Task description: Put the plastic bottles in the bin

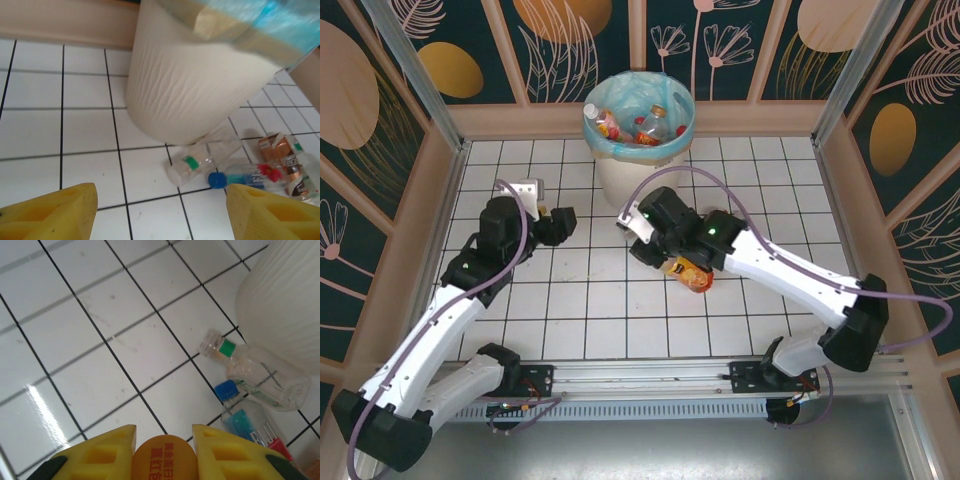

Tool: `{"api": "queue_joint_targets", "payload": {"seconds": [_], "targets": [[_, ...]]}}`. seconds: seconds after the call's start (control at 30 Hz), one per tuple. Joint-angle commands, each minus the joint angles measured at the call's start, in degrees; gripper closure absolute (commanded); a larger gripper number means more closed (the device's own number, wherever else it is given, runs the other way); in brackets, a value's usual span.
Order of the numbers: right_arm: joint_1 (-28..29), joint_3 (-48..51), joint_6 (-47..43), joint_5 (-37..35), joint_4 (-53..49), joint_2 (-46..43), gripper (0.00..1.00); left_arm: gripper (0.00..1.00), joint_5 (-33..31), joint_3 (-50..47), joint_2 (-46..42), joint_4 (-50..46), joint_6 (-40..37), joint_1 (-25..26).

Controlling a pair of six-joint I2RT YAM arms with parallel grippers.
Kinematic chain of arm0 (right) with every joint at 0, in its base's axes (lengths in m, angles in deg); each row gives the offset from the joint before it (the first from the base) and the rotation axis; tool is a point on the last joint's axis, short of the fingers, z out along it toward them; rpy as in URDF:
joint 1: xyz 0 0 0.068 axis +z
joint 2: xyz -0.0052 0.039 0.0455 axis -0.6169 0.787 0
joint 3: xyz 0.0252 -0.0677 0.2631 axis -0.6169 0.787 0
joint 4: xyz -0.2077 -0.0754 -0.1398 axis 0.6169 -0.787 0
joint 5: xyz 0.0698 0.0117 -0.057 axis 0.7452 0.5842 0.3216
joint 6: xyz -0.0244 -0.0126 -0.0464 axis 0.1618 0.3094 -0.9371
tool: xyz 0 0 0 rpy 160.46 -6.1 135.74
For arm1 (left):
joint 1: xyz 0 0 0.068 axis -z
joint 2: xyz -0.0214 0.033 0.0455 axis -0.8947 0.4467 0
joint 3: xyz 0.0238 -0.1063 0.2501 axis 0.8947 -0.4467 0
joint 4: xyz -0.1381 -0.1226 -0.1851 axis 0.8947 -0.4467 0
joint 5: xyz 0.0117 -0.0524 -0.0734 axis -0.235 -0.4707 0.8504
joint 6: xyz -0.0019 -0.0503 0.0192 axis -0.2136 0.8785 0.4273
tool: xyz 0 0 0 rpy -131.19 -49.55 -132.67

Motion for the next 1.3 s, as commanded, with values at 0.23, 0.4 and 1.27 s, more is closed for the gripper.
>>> {"api": "queue_joint_targets", "payload": {"seconds": [0.23,0.4,1.27], "targets": [[-0.6,-16.2,7.6,2.1,0.6,-6.5,0.86,0.31,0.7,14.0,4.0,3.1,-1.8,0.2],[-1.6,-26.0,5.1,-0.6,4.3,-4.9,0.87,0.32,0.9,15.5,5.5,8.8,2.2,0.2],[-21.2,-51.6,-3.9,-5.9,31.8,32.2,1.00,0.33,2.0,13.8,8.0,12.3,7.0,0.2]]}}
